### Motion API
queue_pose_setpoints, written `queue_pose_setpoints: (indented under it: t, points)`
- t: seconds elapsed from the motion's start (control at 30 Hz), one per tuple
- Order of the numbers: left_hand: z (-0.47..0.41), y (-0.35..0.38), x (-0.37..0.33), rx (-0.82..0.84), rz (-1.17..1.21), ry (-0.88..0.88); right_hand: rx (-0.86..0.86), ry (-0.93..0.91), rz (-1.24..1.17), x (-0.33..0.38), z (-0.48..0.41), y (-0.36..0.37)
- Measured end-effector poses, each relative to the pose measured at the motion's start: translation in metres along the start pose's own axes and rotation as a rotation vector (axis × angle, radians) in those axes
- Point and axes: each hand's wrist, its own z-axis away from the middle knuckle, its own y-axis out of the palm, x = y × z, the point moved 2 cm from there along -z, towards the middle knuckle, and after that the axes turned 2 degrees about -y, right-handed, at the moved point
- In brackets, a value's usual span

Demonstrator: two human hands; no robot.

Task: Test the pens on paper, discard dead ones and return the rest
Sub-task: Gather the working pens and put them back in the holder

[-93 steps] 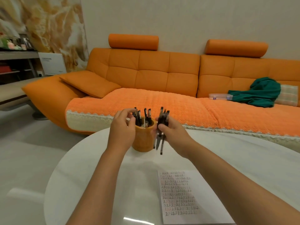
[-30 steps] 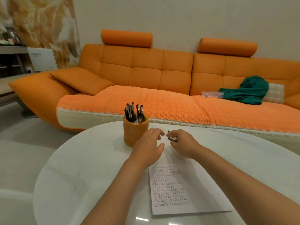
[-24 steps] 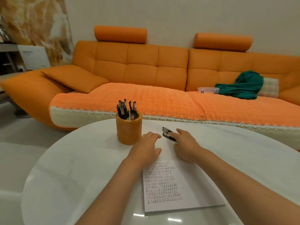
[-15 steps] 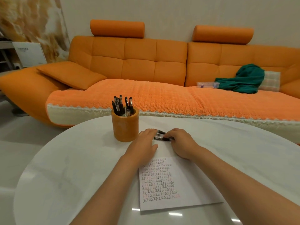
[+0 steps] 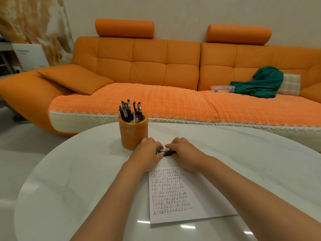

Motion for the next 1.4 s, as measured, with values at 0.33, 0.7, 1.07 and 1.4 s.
queue_pose_setpoints:
  t: [0.33, 0.7, 1.07, 1.4]
  points:
    - [0.011, -0.013, 0.003, 0.049, -0.073, 0.013, -0.003, -0.069, 0.206, 0.016, 0.004, 0.003]
    - [0.015, -0.031, 0.005, 0.024, 0.137, -0.025, -0.042, -0.031, 0.007, 0.031, 0.007, 0.003]
    - [0.028, -0.081, -0.005, -0.327, 0.506, 0.053, -0.094, 0.132, -0.828, 0.066, -0.008, -0.019]
    - [0.033, -0.081, -0.005, -0.284, 0.526, 0.096, -0.098, 0.095, -0.994, 0.074, -0.012, -0.013]
